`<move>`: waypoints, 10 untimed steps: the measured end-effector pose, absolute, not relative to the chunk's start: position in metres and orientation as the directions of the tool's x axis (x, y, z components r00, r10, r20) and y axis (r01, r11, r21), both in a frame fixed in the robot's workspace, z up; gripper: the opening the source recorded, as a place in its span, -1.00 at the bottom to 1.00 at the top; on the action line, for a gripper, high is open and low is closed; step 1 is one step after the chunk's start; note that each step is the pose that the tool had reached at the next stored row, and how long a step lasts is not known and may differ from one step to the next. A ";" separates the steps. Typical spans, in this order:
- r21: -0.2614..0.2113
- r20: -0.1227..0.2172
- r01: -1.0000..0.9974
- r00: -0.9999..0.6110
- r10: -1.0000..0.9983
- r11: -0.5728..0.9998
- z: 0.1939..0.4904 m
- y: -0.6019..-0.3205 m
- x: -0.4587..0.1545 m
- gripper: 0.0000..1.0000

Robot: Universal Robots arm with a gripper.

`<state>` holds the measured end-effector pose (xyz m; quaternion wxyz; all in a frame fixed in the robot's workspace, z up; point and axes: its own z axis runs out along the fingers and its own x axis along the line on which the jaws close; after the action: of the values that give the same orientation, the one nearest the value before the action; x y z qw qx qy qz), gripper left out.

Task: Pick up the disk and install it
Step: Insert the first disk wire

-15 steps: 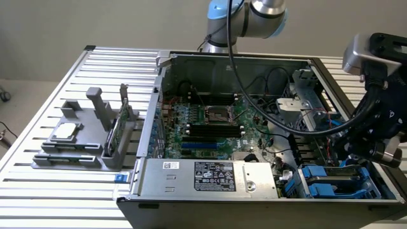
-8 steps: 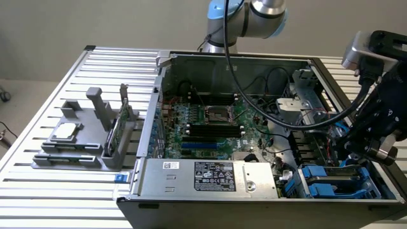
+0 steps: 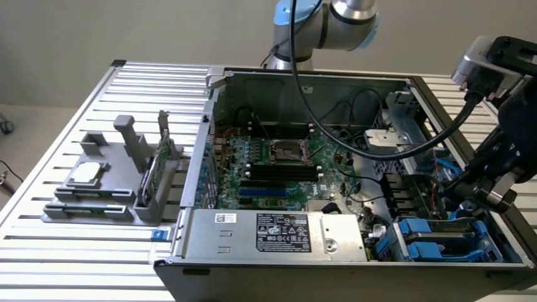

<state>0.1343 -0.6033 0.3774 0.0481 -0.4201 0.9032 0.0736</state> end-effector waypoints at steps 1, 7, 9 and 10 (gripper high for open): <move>0.094 -0.150 -0.756 -0.654 -0.742 0.647 0.377 -0.603 0.134 -0.61; 0.100 -0.156 -0.701 -0.712 -0.684 0.707 0.377 -0.603 0.134 -0.61; 0.102 -0.159 -0.681 -0.731 -0.664 0.725 0.377 -0.603 0.134 -0.61; 0.103 -0.160 -0.671 -0.740 -0.654 0.734 0.377 -0.603 0.134 -0.61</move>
<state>0.1343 -0.6033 0.3771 0.0563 -0.3564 0.9294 0.0772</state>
